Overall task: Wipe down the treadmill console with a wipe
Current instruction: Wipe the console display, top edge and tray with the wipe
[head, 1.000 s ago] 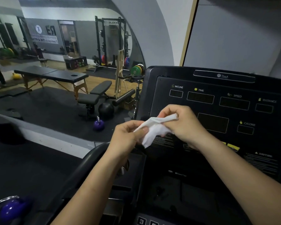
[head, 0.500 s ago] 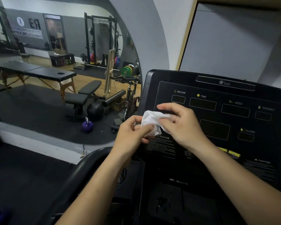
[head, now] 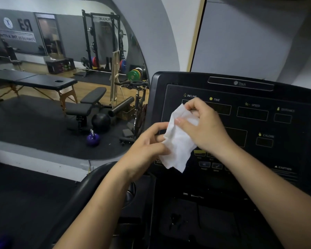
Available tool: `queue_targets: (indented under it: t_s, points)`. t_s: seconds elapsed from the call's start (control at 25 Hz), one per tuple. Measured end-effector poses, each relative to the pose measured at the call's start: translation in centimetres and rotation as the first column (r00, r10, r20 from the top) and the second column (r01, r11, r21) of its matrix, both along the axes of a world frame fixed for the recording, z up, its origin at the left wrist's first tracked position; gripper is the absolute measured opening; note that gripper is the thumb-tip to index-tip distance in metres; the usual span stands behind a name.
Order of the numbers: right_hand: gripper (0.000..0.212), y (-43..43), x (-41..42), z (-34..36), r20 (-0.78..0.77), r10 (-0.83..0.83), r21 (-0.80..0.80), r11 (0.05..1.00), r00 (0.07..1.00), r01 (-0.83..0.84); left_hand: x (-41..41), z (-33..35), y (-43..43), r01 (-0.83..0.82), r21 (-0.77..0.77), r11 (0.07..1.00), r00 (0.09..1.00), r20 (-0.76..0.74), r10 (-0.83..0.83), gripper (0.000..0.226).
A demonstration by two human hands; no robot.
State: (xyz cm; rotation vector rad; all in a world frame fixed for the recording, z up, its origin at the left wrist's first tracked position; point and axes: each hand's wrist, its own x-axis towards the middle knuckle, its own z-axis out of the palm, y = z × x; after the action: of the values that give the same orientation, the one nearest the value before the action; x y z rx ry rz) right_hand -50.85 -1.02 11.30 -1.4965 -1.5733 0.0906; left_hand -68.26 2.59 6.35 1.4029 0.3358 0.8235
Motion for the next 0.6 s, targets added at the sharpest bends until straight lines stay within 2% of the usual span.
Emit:
queue_targets:
  t_s: [0.12,0.24,0.32,0.44,0.52,0.56,0.6]
  points:
    - [0.032,0.1,-0.5,-0.6,0.044,-0.09,0.072,0.994,0.995,0.087,-0.3,-0.2,-0.1,-0.122,-0.132,0.984,0.984,0.114,0.137,0.038]
    - [0.022,-0.3,-2.0,-1.4,0.148,0.004,0.242,0.969,0.989,-0.04,0.1,-0.4,0.0,-0.393,-0.025,0.919,0.919,0.022,0.394,0.019]
    - [0.015,-0.9,-2.8,-2.5,0.24,0.16,0.204,0.956,0.958,-0.21,-0.1,-0.7,0.2,-0.446,-0.018,0.895,0.894,0.042,0.447,0.018]
    - [0.029,-0.8,-2.8,-3.0,0.401,0.261,0.062,0.948,0.878,-0.311,-0.9,-1.0,0.6,-0.37,-0.107,0.923,0.919,0.101,0.381,0.012]
    - [0.034,0.8,-2.0,-1.1,0.485,0.199,0.092,0.957,0.852,-0.276,-0.9,-1.5,1.3,-0.43,-0.107,0.896,0.89,0.114,0.441,0.018]
    - [0.035,2.2,-1.4,0.4,0.485,0.122,0.165,0.96,0.866,-0.228,-0.5,-1.8,2.0,-0.532,-0.032,0.846,0.843,0.077,0.532,0.022]
    - [0.036,3.8,-0.8,2.1,0.479,0.028,0.246,0.955,0.877,-0.164,0.0,-2.1,2.7,-0.636,0.111,0.763,0.769,0.01,0.639,0.024]
